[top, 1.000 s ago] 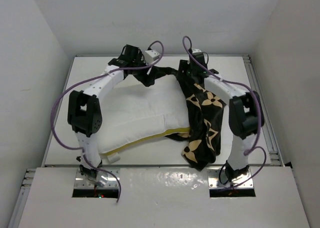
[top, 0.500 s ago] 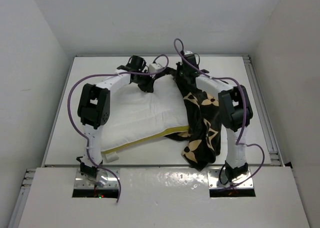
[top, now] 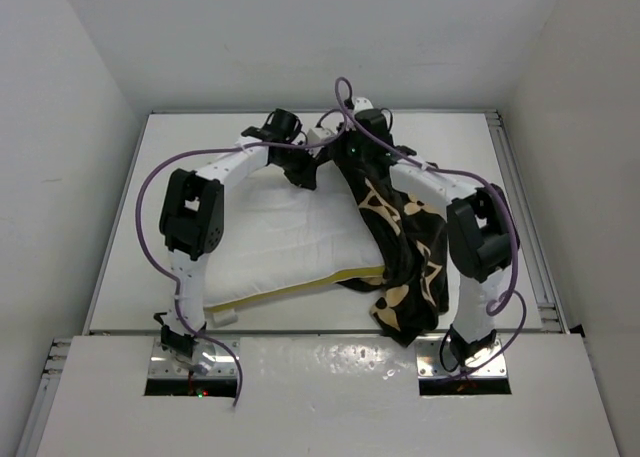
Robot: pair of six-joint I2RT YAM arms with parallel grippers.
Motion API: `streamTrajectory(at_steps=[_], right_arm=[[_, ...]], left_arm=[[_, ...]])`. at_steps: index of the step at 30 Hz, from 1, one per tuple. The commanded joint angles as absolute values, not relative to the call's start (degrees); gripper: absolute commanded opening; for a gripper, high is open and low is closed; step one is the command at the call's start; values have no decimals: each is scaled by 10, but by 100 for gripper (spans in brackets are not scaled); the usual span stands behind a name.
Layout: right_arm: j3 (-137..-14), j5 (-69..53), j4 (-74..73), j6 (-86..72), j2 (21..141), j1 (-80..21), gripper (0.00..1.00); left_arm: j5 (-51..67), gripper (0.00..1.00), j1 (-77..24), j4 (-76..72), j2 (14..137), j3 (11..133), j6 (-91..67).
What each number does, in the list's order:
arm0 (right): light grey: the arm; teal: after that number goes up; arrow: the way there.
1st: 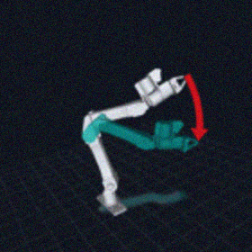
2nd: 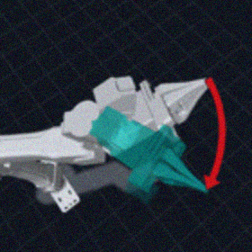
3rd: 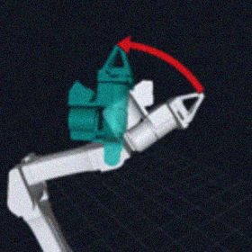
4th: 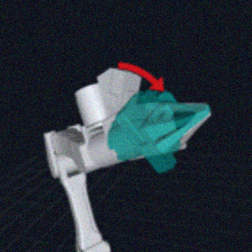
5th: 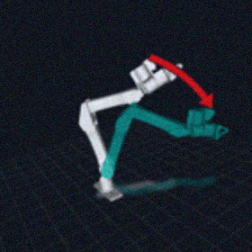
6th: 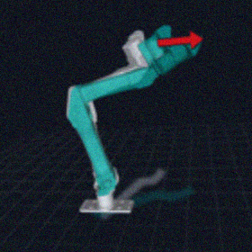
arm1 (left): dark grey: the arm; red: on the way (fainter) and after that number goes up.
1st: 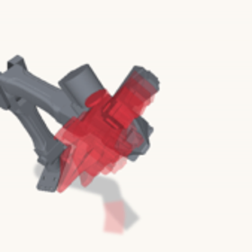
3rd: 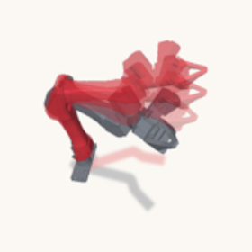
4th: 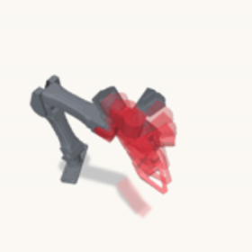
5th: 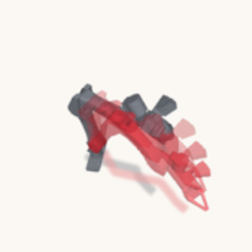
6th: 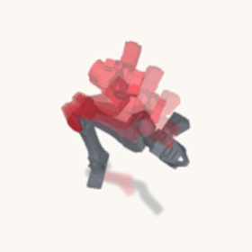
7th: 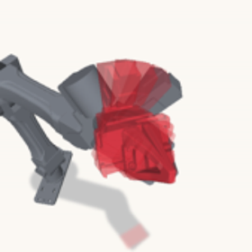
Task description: Put the pillow into the pillowcase
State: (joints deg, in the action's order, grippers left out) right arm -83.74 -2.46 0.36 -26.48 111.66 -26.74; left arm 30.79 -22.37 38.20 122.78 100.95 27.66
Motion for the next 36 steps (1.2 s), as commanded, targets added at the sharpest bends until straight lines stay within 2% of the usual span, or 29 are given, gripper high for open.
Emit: streamTrajectory(at_steps=[1, 6, 7, 9, 10, 11, 12, 14, 16, 17, 20, 22, 23, 24, 25, 26, 27, 29, 30, 33, 36], right_arm=[[-773, -142, 97, -358, 1075, -280, 0], [-624, -173, 185, -405, 1000, -286, 0], [-627, -174, 172, -396, 998, -288, 2], [-638, -172, 115, -372, 1000, -290, 20], [-649, -171, 95, -367, 1000, -287, 32], [-655, -160, 60, -362, 996, -280, 56], [-659, -152, 43, -358, 991, -278, 63], [-675, -122, -20, -329, 971, -270, 79], [-692, -90, -79, -296, 955, -270, 87], [-696, -55, -98, -287, 947, -270, 94], [-698, 22, -155, -287, 905, -267, 99], [-686, 54, -191, -321, 866, -266, 96], [-660, 64, -197, -333, 831, -260, 71], [-644, 67, -199, -364, 811, -259, 51], [-622, 72, -198, -377, 792, -258, 36], [-579, 74, -196, -389, 771, -255, 28], [-559, 74, -194, -397, 732, -256, 34], [-504, 73, -199, -421, 703, -258, 58], [-491, 73, -214, -438, 680, -260, 73], [-446, 93, -256, -477, 644, -274, 99], [-404, 103, -257, -510, 610, -293, 99]], left_arm=[[405, 0, -207, 321, 1200, 1035, 162], [406, 0, -194, 256, 1150, 991, 143], [400, 9, -200, 269, 1148, 991, 154], [401, 26, -219, 286, 1148, 993, 184], [403, 46, -221, 298, 1147, 993, 190], [407, 55, -221, 300, 1144, 993, 195], [408, 61, -218, 301, 1145, 1000, 196], [408, 65, -202, 308, 1144, 1014, 195], [398, 66, -180, 293, 1148, 1039, 183], [389, 66, -174, 279, 1150, 1045, 162], [354, 57, -163, 211, 1172, 1068, 139], [341, 50, -167, 210, 1202, 1119, 141], [343, 49, -173, 221, 1239, 1160, 145], [364, 49, -177, 225, 1258, 1174, 147], [382, 51, -184, 225, 1287, 1186, 146], [409, 55, -186, 222, 1300, 1193, 146], [464, 67, -190, 213, 1309, 1192, 145], [505, 81, -201, 193, 1326, 1179, 129], [523, 99, -210, 168, 1329, 1173, 122], [527, 100, -226, 97, 1325, 1140, 79], [512, 100, -243, 62, 1323, 1121, 83]])
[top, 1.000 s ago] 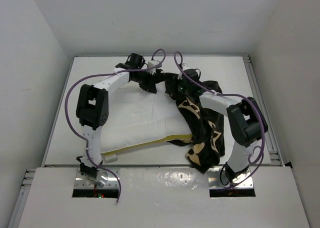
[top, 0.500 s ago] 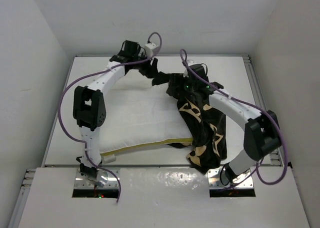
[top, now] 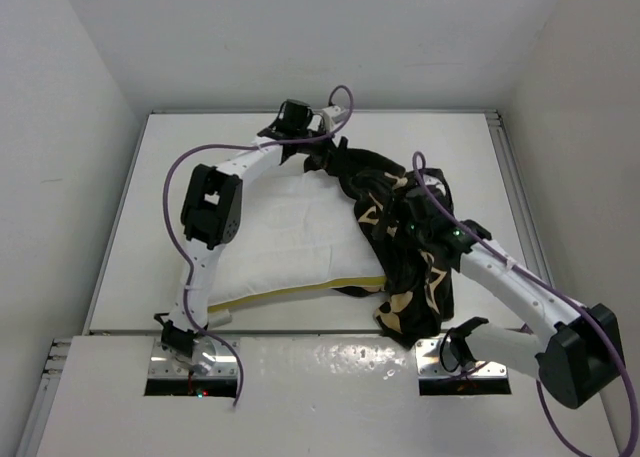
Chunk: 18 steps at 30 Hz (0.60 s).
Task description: Put the pillow into the pillowcase
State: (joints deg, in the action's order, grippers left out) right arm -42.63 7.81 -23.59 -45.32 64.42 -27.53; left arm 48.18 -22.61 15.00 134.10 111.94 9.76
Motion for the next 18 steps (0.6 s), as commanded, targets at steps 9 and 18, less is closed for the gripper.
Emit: streamTrajectory(at_steps=[9, 18], right_arm=[[-348, 30, -136, -530, 687, -299, 90], [-503, 59, -96, -458, 832, -181, 0]], left_arm=[[453, 62, -267, 171, 1342, 1102, 172], [370, 0, -208, 272, 1304, 1107, 216]])
